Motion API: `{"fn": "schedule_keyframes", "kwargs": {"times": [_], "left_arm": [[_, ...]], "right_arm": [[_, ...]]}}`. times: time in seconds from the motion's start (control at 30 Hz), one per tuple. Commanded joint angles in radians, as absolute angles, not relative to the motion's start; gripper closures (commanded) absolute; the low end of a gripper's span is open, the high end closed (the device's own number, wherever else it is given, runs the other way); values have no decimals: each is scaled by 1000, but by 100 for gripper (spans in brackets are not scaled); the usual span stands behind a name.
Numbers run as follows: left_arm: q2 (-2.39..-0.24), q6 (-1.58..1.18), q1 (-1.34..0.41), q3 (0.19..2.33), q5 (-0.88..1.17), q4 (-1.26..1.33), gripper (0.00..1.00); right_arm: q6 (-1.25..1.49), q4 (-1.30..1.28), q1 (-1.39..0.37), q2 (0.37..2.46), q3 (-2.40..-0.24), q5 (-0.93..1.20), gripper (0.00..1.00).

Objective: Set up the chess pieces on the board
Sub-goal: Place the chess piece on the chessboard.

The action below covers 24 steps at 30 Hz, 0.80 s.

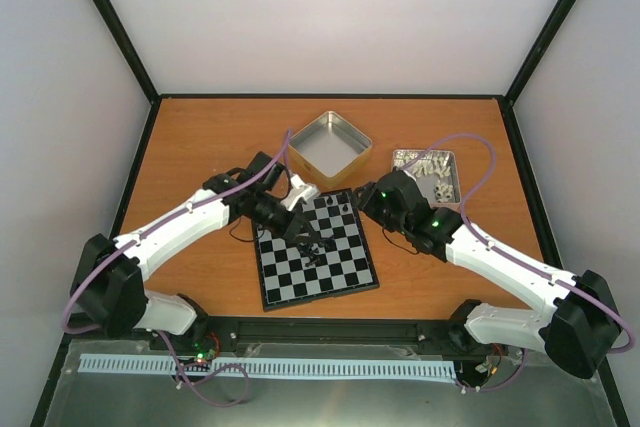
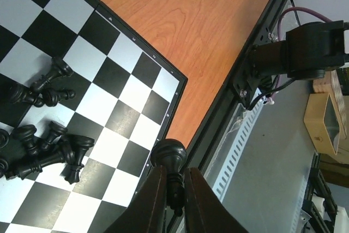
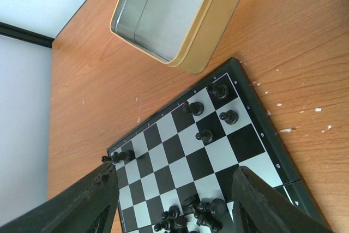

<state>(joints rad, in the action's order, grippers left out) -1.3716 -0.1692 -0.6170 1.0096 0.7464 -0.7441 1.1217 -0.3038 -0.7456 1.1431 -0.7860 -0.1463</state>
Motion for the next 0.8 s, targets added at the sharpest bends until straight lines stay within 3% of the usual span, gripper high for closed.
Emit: {"fn": "schedule_keyframes", "kwargs": {"times": [0.0,0.77], "left_arm": [[-1406,-171,-612,1033,774,-756,97],[-1798,-194,-547,1364,29,-981,99]], "right_arm": [[1113,-308,-738,1124,-777,-178,43],[1085,-310,-730,1077,-737,-205,43]]}}
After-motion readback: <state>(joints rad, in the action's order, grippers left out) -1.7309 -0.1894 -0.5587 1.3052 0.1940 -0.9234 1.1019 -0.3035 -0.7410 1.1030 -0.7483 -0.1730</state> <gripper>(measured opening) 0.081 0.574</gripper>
